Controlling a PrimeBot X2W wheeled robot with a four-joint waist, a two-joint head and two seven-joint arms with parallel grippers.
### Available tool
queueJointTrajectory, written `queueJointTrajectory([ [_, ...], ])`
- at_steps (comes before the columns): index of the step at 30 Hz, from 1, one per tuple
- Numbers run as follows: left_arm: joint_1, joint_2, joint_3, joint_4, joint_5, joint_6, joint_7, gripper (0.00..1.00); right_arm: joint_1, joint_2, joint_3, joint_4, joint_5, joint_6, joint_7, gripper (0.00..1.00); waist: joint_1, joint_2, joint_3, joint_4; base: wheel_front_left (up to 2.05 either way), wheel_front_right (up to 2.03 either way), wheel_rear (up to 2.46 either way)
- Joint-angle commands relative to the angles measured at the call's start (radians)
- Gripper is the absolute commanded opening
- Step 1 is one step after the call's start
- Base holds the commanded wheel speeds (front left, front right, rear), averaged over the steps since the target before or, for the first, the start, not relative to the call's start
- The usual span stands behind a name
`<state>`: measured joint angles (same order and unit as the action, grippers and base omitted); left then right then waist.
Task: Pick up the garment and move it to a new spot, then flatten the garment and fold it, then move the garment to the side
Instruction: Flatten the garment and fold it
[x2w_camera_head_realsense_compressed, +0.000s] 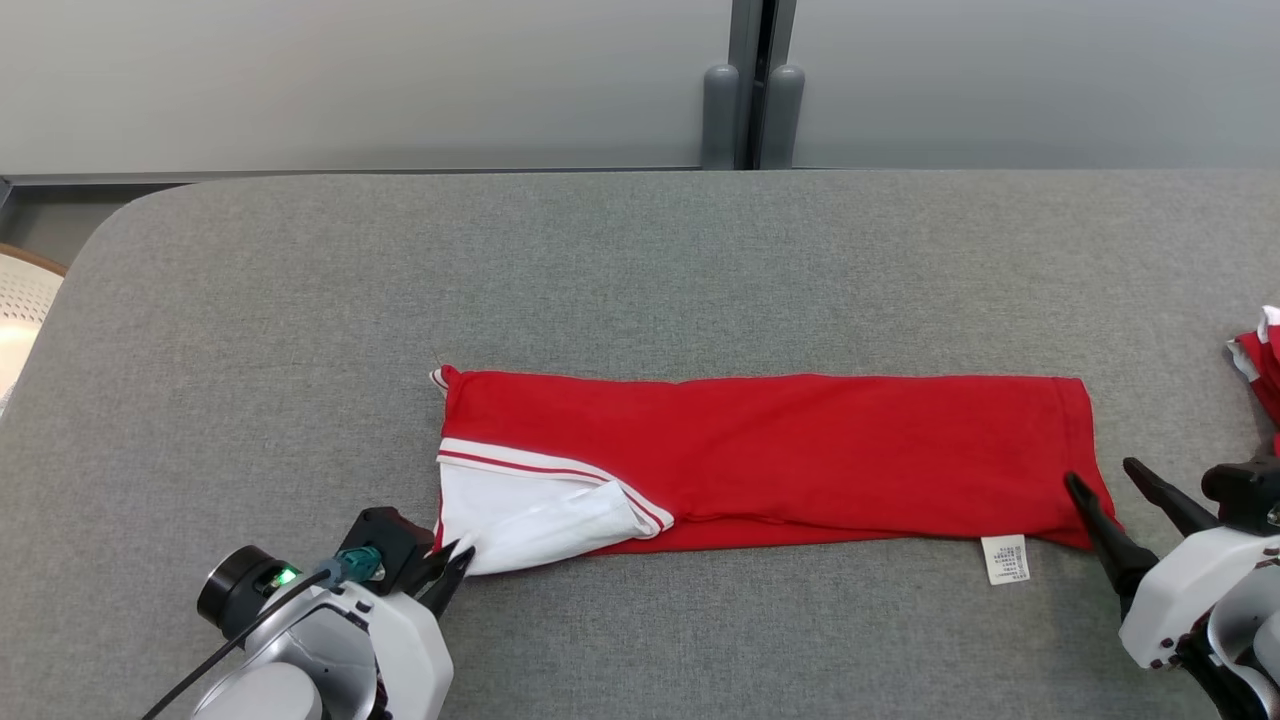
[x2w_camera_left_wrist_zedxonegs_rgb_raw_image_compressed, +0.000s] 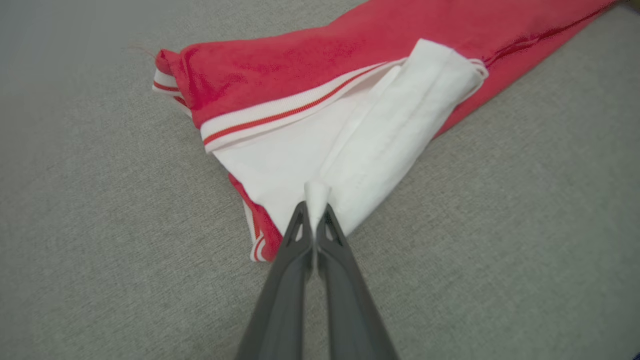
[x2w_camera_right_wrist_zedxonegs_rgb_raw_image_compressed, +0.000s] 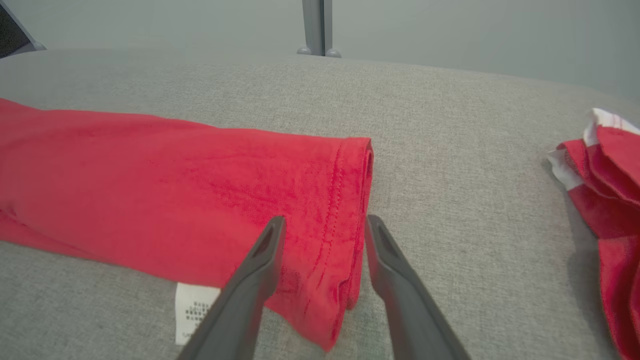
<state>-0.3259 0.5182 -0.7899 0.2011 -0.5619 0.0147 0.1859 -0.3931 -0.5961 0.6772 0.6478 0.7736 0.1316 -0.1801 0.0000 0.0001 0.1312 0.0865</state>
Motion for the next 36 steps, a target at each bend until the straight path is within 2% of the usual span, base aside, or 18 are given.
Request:
queueJointTrajectory([
  [1,-0.002,-0.006,0.002,0.021,0.010,0.012,-0.013,1.00,0.000,-0.020,0.022,0.000,0.025,-0.002,0.024,1.00,0.0000,-0.0001,-0.005,-0.001,0.00,0.00,0.00],
  [7,0.002,-0.037,0.047,0.068,-0.004,0.065,-0.092,1.00,-0.044,-0.029,0.008,0.000,0.033,-0.002,-0.017,1.00,0.0000,-0.0001,-0.021,-0.007,0.00,0.00,0.00],
  [11,-0.001,-0.066,0.134,0.070,-0.041,0.121,-0.216,1.00,-0.074,-0.013,-0.040,-0.013,0.002,-0.002,-0.065,1.00,0.0000,-0.0001,-0.042,-0.007,0.00,0.00,0.00],
  [14,0.006,-0.112,0.227,0.056,-0.094,0.153,-0.356,1.00,-0.075,0.016,-0.110,-0.046,-0.032,-0.002,-0.084,1.00,0.0000,-0.0001,-0.056,-0.005,0.00,0.00,0.00],
  [18,0.029,-0.174,0.336,0.021,-0.131,0.151,-0.444,1.00,-0.023,0.073,-0.286,-0.159,-0.156,-0.002,-0.085,1.00,0.0000,-0.0001,-0.070,-0.002,0.00,0.00,0.00],
  [22,0.089,-0.265,0.469,-0.063,-0.068,0.120,-0.450,1.00,0.088,0.190,-0.465,-0.300,-0.327,-0.001,-0.084,1.00,0.0000,-0.0001,-0.075,0.001,0.00,0.00,0.00],
  [28,0.207,-0.409,0.616,-0.094,0.068,0.001,-0.450,1.00,0.230,0.331,-0.575,-0.423,-0.432,-0.001,-0.084,1.00,0.0000,-0.0001,-0.077,0.002,0.00,0.00,0.00],
  [32,0.256,-0.454,0.682,-0.085,0.148,-0.073,-0.449,1.00,0.281,0.379,-0.588,-0.443,-0.459,-0.001,-0.084,1.00,0.0000,-0.0001,-0.075,0.001,0.00,0.00,0.00],
  [36,0.273,-0.463,0.712,-0.066,0.175,-0.096,-0.450,1.00,0.297,0.401,-0.589,-0.435,-0.466,-0.001,-0.084,1.00,0.0000,-0.0001,-0.070,0.000,0.00,0.00,0.00],
])
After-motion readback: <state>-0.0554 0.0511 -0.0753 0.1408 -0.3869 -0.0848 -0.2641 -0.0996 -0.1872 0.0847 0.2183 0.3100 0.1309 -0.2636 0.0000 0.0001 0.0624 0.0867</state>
